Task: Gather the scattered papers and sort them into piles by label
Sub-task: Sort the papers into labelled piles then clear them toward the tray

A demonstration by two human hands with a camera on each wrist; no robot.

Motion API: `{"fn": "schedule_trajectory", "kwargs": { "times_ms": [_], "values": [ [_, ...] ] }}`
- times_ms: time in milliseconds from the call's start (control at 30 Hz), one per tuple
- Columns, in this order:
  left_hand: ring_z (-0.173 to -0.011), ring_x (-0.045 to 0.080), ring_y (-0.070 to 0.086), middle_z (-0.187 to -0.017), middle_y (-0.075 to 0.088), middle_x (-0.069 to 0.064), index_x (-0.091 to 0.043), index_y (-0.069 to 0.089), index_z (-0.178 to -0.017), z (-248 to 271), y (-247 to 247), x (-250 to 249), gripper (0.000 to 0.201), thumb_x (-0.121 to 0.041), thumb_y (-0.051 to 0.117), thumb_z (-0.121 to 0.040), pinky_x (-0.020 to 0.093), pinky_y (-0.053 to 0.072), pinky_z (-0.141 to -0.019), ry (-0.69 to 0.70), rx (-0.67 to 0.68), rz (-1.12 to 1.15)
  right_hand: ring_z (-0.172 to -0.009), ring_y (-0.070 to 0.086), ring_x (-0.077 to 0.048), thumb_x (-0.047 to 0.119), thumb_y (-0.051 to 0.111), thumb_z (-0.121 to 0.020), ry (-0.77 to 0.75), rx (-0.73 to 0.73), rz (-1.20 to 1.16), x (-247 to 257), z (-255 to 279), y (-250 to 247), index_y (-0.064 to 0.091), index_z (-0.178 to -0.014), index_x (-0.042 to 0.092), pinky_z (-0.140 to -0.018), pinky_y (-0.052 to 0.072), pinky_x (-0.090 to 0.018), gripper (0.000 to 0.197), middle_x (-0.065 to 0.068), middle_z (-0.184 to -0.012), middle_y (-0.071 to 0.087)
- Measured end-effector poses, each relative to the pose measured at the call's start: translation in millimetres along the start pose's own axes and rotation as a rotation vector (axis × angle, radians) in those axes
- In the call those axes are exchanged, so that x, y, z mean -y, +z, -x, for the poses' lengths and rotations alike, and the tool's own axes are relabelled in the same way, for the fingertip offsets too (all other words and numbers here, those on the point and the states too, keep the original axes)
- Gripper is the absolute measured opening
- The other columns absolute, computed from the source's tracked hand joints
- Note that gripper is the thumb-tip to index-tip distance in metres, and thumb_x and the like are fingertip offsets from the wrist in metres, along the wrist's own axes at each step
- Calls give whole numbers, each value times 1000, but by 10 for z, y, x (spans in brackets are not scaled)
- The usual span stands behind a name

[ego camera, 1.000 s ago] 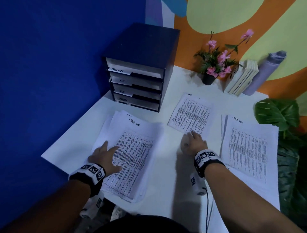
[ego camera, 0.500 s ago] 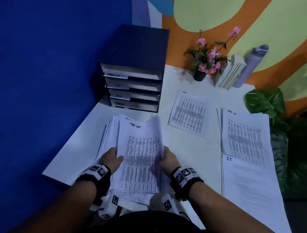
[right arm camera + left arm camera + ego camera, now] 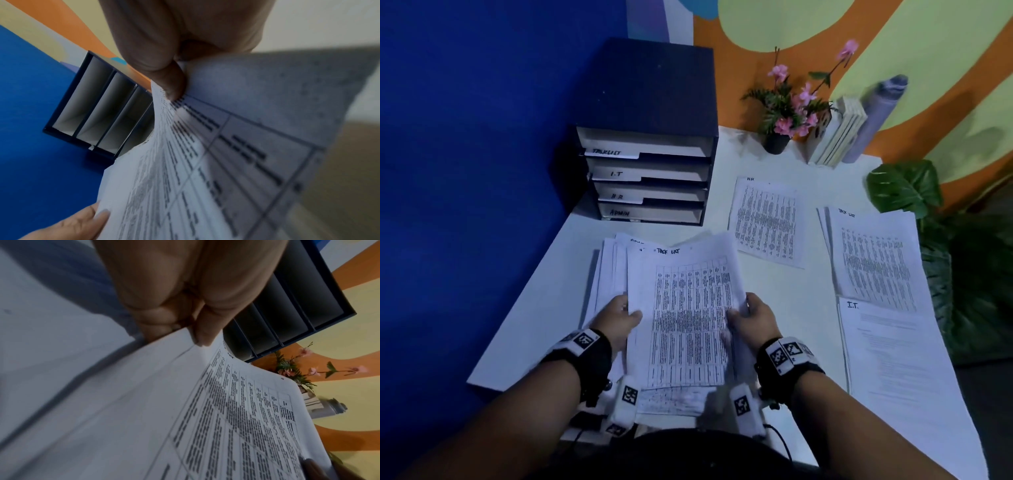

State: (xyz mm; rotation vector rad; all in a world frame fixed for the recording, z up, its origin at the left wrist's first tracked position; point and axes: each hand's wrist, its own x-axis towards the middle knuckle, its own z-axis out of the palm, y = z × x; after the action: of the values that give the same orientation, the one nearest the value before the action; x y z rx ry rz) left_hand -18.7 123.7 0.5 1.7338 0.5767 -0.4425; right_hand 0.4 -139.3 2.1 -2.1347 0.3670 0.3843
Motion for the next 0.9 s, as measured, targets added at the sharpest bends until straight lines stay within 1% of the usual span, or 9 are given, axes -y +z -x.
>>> {"fn": "schedule_trajectory", "kwargs": {
  "times_ms": [67, 133, 200, 267, 400, 533, 667, 767, 900],
  "values": [
    [-102, 27, 60, -107, 63, 4, -14, 55, -120, -19, -11, 1, 30, -5, 55, -92, 40, 49, -95, 47, -18, -112, -63, 57, -25, 35, 62, -73, 16, -13, 1, -2, 41, -58, 55, -83, 1, -67, 55, -46, 36, -16, -71, 63],
    [-99, 26, 64, -108, 68, 6, -13, 60, -117, -55, -31, 12, 31, -6, 61, -87, 40, 51, -94, 69, -43, -175, -62, 59, -26, 43, 62, -68, 30, -33, -48, -42, 51, -108, 61, -84, 4, -65, 57, -46, 42, -16, -72, 66],
    [-97, 25, 66, -106, 70, 5, -15, 62, -115, -93, -43, 20, 33, -8, 67, -84, 42, 52, -94, 62, -47, -153, -64, 62, -26, 34, 65, -77, 29, -55, -49, -25, 46, -153, 64, -86, 8, -65, 56, -41, 27, -12, -73, 68],
    [-97, 25, 66, -105, 71, 4, -16, 63, -112, -124, -34, 33, 33, -9, 72, -81, 44, 52, -95, 75, -49, -121, -62, 56, -20, 24, 65, -84, 16, -108, -25, -5, 14, -210, 60, -79, 11, -62, 50, -34, 15, -3, -66, 62],
    [-94, 23, 66, -102, 71, 3, -14, 64, -108, -138, -17, 22, 29, -13, 74, -81, 37, 52, -92, 121, -138, -146, -64, 50, -21, 19, 62, -87, 61, -256, 50, -103, -124, -349, 47, -65, 15, -63, 40, -26, 26, -1, -63, 53],
    [-91, 25, 66, -98, 70, 5, -9, 64, -108, -119, -30, 3, 28, -13, 74, -81, 33, 52, -86, 126, -196, -192, -64, 47, -22, 14, 60, -88, 112, -285, 2, -263, -189, -529, 46, -64, 12, -59, 38, -26, 28, -6, -63, 51],
    [-90, 24, 66, -99, 71, 4, -11, 64, -107, -62, -5, -27, 30, -16, 76, -80, 33, 52, -87, 138, -189, -178, -59, 45, -19, 10, 61, -87, 132, -193, -211, -352, -185, -516, 50, -61, 13, -58, 42, -30, 28, -6, -56, 49],
    [-94, 21, 65, -101, 70, 0, -14, 64, -109, 19, 98, -90, 31, -17, 75, -80, 28, 49, -87, 173, -150, -151, -53, 45, -17, 17, 66, -88, 164, -104, -335, -330, -160, -419, 49, -59, 15, -55, 45, -33, 33, -2, -52, 48],
    [-95, 20, 59, -106, 64, 0, -9, 62, -113, 93, 193, -187, 25, -23, 60, -93, 27, 43, -84, 183, -176, -213, -57, 54, -24, 23, 72, -79, 166, -148, -302, -408, -210, -432, 54, -61, 13, -60, 54, -46, 28, -19, -59, 58]
  ]
}}
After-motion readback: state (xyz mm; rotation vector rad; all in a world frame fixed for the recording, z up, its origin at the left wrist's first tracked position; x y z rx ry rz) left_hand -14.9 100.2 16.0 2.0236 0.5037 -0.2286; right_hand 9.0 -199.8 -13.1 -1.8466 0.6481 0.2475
